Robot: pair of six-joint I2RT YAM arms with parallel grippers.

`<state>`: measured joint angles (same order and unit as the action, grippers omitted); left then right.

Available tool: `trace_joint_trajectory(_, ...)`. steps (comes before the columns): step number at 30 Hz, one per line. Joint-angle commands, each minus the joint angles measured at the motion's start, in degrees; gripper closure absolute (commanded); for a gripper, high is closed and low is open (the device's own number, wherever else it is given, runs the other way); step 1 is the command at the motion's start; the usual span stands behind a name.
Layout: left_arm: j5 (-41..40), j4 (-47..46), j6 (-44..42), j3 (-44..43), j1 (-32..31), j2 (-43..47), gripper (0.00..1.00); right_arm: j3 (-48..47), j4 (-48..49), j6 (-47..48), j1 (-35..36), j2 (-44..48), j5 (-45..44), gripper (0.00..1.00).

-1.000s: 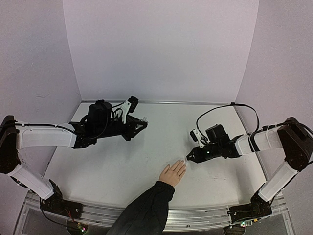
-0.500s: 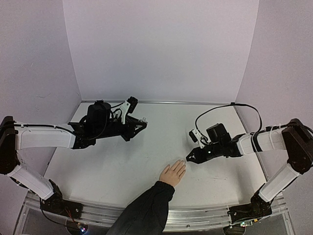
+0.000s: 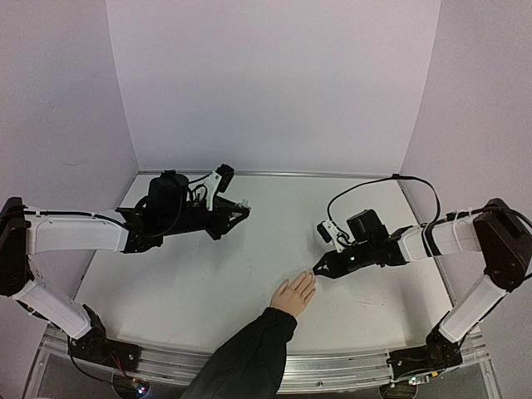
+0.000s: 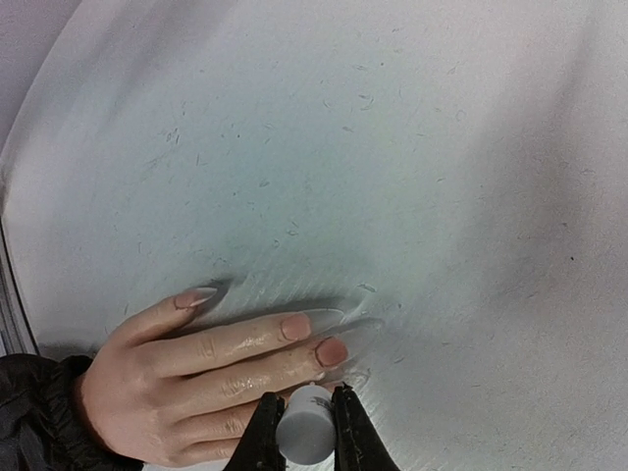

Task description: Paint the nails

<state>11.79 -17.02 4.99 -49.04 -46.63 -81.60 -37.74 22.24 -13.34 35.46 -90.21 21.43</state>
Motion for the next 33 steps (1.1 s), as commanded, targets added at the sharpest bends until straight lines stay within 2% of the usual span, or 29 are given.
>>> trace_joint_trajectory(1,-0.2,-3.5,-0.2,-0.2,-0.3,2.0,1.00,-1.9,-1.2,0.0,0.4,-0.5,-0.2,1.00)
trace_joint_trajectory(26,-0.8,-3.5,-0.6,0.5,-0.3,2.6,1.00,-2.6,1.8,-3.3,0.5,-1.1,-6.9,1.00)
trace_joint_trajectory(30,-1.0,-3.5,-0.6,0.9,-0.3,3.2,1.00,-2.6,1.4,-4.0,0.4,1.2,-9.1,1.00)
trace_joint_trajectory(33,-1.1,-3.5,-0.6,1.2,-0.3,3.7,1.00,-2.4,0.5,-3.1,0.4,3.2,-7.4,1.00)
